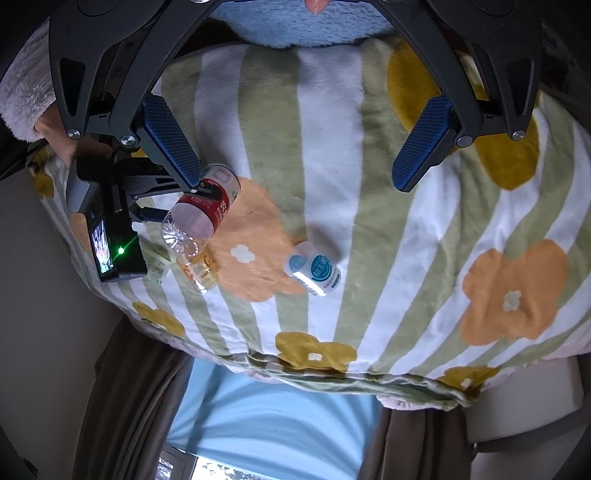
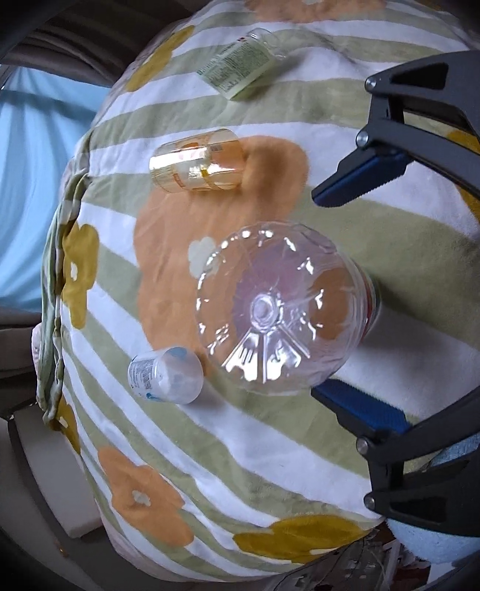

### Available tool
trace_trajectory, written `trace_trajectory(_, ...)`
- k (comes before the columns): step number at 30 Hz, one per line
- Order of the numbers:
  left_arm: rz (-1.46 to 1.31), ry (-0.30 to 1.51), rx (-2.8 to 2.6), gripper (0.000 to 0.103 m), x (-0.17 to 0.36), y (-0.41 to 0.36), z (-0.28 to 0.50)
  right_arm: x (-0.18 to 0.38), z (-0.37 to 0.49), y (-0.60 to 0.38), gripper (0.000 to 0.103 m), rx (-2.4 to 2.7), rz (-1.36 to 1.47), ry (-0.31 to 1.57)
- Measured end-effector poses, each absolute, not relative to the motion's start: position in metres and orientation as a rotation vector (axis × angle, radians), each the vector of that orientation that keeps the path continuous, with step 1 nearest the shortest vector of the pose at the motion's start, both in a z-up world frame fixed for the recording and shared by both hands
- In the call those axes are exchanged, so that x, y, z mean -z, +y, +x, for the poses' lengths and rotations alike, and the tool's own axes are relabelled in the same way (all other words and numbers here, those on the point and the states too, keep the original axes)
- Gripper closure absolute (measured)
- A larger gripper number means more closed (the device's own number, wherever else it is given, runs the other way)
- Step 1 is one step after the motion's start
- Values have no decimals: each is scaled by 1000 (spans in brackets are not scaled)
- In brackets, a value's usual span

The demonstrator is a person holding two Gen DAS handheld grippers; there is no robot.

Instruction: Flip cup upside down

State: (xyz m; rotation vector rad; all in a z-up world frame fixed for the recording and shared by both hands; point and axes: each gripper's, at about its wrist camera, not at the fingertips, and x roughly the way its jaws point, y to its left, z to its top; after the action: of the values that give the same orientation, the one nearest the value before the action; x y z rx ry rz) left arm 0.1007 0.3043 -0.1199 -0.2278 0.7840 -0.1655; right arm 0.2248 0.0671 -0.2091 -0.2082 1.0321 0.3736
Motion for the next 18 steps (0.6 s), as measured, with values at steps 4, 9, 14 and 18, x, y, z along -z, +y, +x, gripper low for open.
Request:
trace_trajectory(4,-227,779,163,0,118,305,101,209,223,63,0,-401,-140,1012)
trace_trajectory(9,-223,774,158,0,114,305,100,209,220,64,0,-402,-138,1006)
trace_trajectory(14,-203,751,147,0,103,305,93,195,207,55,0,-394,-133,968)
trace_trajectory(18,-153,693,107,0,79,306,84,157,181,48,0,-405,-158,890)
